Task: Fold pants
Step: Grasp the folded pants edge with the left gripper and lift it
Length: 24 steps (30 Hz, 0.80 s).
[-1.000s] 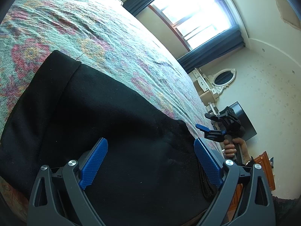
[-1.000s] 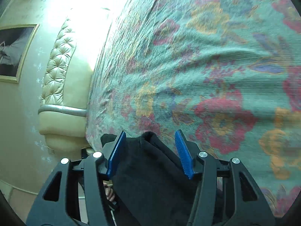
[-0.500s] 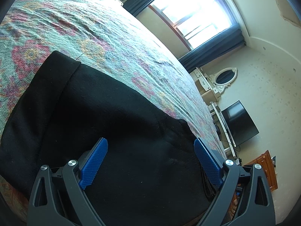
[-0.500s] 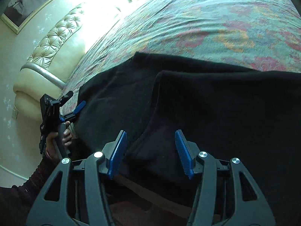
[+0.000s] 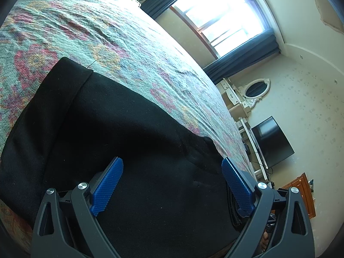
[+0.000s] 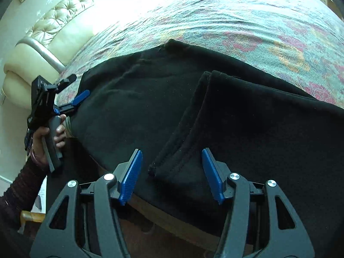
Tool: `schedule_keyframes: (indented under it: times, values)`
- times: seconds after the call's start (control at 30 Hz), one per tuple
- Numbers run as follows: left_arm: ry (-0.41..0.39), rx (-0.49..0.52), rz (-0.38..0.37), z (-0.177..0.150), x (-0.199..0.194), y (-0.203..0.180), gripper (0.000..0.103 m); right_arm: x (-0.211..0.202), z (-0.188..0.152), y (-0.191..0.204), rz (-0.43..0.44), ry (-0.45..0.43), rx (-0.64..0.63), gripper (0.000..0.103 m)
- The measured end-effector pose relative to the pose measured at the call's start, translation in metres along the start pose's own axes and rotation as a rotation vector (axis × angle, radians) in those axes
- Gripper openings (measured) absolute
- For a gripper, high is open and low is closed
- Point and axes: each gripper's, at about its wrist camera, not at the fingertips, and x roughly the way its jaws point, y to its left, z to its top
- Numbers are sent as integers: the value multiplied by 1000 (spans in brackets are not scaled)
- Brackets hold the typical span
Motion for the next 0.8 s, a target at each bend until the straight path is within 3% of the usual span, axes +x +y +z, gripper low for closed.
schedule_keyframes:
  times: [0.07, 0.17, 0.43, 0.6, 0.8]
  values:
    - [0, -2, -1, 0, 0, 1, 92, 4, -3, 0, 7, -3, 5, 60]
    - [2, 3, 6, 0, 1, 1, 92, 12, -3, -2, 47, -14, 38, 73]
    - [14, 21, 36, -1, 5, -5, 92, 12, 1, 5, 44, -9, 12, 81]
    - [39, 43, 70, 2, 5, -13, 92, 2, 3, 4, 66, -49, 54, 82]
    - [28, -49, 5, 28, -36, 0, 92, -24, 9, -4, 145, -128, 137, 81]
